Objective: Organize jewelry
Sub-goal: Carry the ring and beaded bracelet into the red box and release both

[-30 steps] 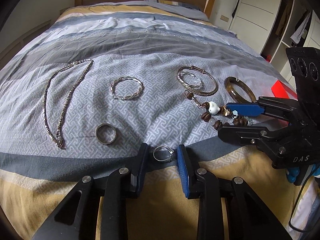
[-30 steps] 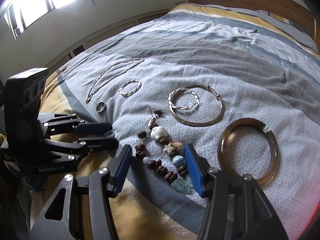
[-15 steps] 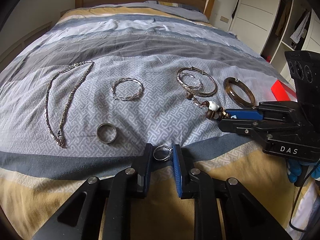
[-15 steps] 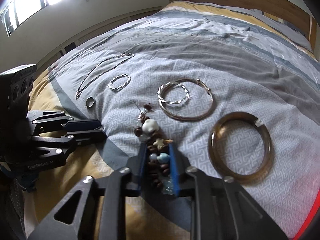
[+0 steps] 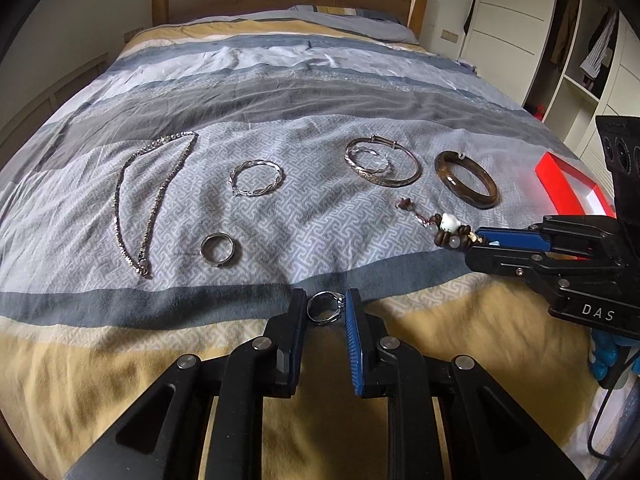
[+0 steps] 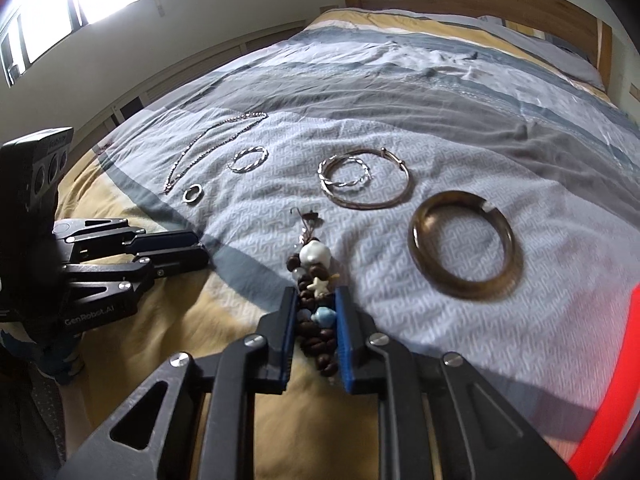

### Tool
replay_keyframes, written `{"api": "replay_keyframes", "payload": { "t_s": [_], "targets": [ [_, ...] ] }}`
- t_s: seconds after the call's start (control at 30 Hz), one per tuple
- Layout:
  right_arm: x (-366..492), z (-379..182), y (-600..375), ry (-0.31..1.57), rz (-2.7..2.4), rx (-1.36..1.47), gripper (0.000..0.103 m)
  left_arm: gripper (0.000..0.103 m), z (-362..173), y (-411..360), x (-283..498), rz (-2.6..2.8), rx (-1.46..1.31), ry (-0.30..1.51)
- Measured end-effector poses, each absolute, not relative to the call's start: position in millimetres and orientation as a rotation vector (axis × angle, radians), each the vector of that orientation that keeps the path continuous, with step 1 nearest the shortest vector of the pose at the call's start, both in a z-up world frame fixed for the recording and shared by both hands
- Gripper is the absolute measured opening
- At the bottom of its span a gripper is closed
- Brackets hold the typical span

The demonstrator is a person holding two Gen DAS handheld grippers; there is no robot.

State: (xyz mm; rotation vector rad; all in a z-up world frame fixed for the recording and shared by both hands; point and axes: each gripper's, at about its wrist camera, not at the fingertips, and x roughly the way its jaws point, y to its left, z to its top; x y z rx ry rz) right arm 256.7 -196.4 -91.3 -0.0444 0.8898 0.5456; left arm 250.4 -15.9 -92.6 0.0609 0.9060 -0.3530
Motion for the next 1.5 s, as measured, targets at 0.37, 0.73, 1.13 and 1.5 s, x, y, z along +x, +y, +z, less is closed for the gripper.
{"api": "replay_keyframes", "payload": {
  "t_s": [0.37, 0.73, 1.13, 1.5],
  "targets": [
    [211.7, -62.1, -206.9, 0.863, 0.522, 0.000, 0.017, 0.019, -57.1, -21.8, 217.7, -0.369, 0.084, 0.861],
    [160.3, -16.4, -246.6, 0.782, 0.437, 0.025, 0.017, 0.019, -9.7, -55.6, 182.1, -0.433, 0.123, 0.791],
    [125.8, 14.6, -373.0, 0.709, 0.204, 0.065, 0.017, 0.019, 19.0, -178.2, 166.3, -0.649, 0.180, 0.751],
    [135.1, -28.5, -479.1, 0.762, 0.045, 0.136, 0.017, 0.019, -12.1, -308.7, 190.1, -0.809, 0.226, 0.826]
  ]
}}
